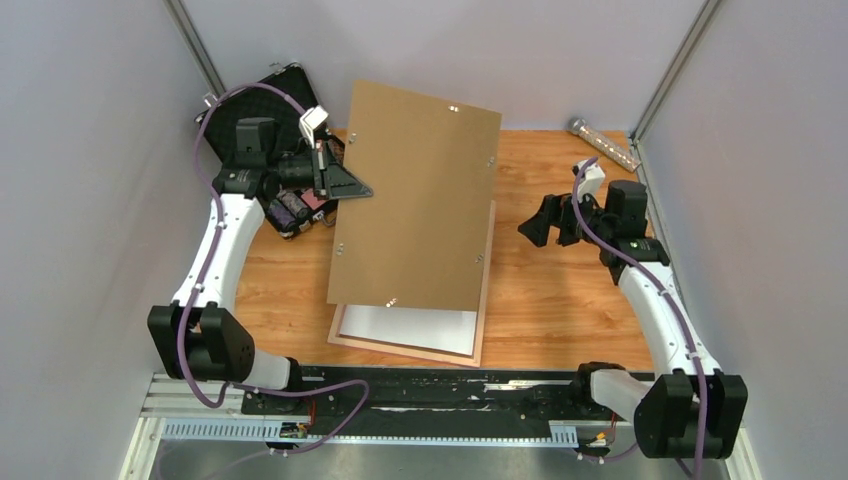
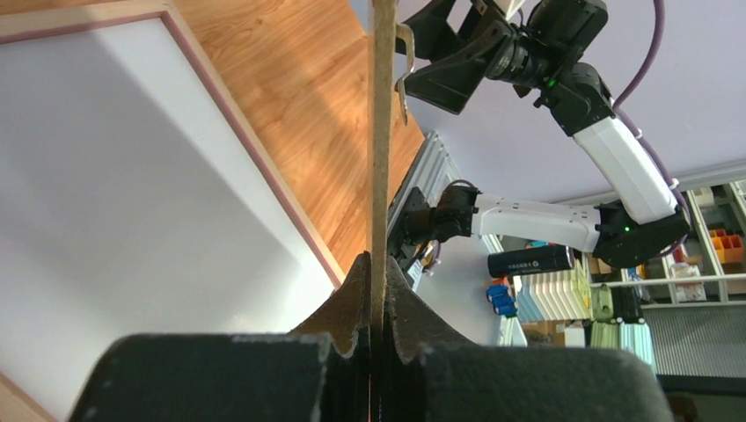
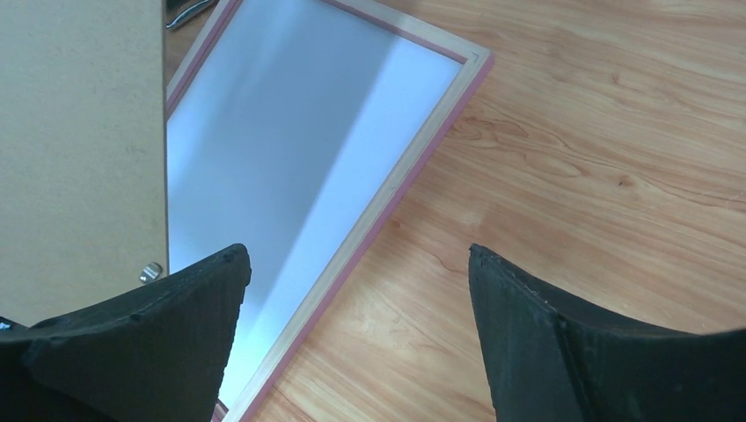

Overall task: Put the photo into the frame
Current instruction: Turn over the photo frame item at the center of the board.

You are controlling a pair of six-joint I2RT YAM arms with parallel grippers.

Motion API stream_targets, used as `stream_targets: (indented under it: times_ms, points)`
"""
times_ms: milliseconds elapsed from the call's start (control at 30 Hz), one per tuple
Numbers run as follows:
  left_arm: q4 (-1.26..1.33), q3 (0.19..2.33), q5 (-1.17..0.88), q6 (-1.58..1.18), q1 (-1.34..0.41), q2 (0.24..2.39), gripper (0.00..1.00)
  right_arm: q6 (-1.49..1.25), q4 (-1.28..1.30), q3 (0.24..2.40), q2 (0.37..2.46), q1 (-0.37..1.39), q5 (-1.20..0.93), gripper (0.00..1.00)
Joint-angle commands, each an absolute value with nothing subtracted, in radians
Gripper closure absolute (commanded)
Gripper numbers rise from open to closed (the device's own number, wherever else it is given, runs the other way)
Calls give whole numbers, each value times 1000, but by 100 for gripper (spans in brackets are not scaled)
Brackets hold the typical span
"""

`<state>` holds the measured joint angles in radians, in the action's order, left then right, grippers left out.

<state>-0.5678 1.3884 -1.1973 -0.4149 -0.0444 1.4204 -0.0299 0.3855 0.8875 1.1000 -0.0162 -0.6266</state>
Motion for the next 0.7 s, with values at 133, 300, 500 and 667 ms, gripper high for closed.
stream_targets:
  times_ms: [133, 300, 500, 667]
  points:
    - [-555, 1370, -1308, -400, -5, 1343, 100, -101, 224, 840, 1140, 90, -485, 12]
    - [-714, 1417, -1324, -274, 55, 1356, 100, -111, 199, 848, 1212, 140, -400, 14]
    - [-1046, 1515, -1283, 35, 96, 1392, 100, -132, 192, 898, 1372, 160, -348, 22]
    - [-1068, 1493, -1258, 77, 109, 1377, 100, -139, 193, 946, 1516, 193, -330, 29]
